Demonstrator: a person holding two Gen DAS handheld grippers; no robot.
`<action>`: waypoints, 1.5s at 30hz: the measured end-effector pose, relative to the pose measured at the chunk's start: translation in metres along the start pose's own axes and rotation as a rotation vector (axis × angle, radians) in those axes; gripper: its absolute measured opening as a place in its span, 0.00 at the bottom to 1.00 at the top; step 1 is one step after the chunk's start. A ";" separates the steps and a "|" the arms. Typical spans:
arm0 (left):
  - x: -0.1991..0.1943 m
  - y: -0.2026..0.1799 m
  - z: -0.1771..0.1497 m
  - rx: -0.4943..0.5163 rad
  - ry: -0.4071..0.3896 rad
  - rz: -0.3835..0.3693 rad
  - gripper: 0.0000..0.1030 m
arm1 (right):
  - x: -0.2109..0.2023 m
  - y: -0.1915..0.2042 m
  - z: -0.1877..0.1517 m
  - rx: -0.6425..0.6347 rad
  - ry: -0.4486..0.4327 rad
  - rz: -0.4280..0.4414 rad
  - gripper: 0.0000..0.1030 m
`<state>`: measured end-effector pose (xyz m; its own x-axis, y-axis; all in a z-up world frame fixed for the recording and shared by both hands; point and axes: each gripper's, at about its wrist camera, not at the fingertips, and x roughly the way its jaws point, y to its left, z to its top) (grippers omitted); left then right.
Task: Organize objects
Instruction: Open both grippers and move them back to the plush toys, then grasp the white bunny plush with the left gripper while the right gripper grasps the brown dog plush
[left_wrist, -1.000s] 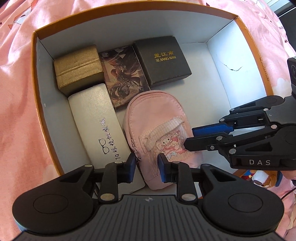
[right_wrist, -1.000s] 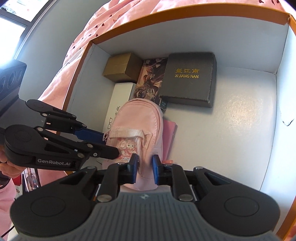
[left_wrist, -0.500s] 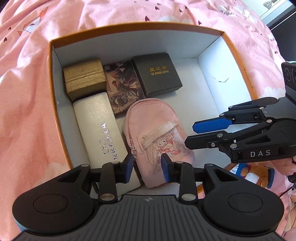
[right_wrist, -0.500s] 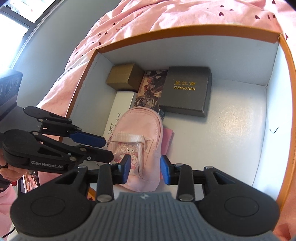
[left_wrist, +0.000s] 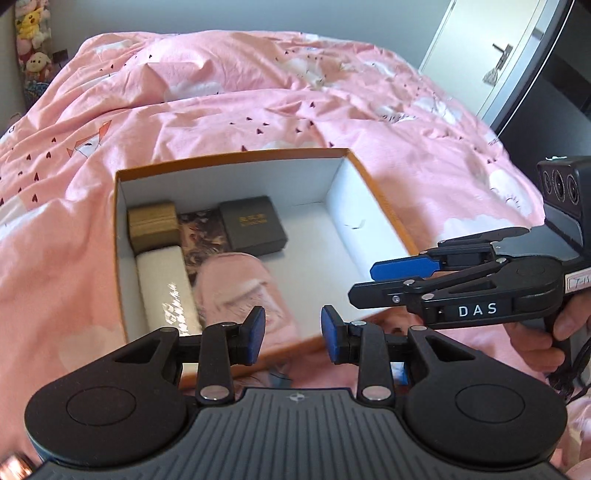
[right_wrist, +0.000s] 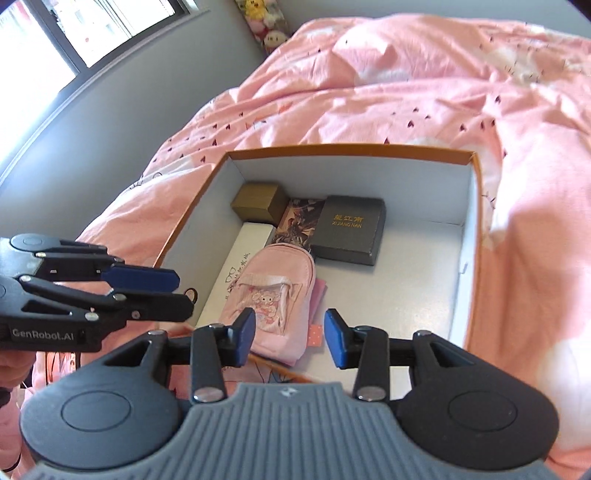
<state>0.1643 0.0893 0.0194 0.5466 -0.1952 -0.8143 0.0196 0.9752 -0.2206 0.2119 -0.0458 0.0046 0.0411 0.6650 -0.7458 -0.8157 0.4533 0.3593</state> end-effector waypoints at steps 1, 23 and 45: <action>0.001 -0.006 -0.007 -0.003 -0.011 0.000 0.36 | -0.006 0.003 -0.006 -0.007 -0.013 -0.013 0.42; 0.046 -0.057 -0.098 -0.119 0.103 -0.088 0.36 | -0.058 0.034 -0.119 -0.227 0.002 -0.442 0.43; 0.091 -0.060 -0.091 -0.267 0.273 -0.075 0.71 | -0.054 0.011 -0.114 -0.259 0.129 -0.422 0.49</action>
<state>0.1364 0.0036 -0.0902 0.3079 -0.3210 -0.8956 -0.1873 0.9025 -0.3878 0.1348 -0.1443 -0.0152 0.3394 0.3702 -0.8647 -0.8605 0.4935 -0.1265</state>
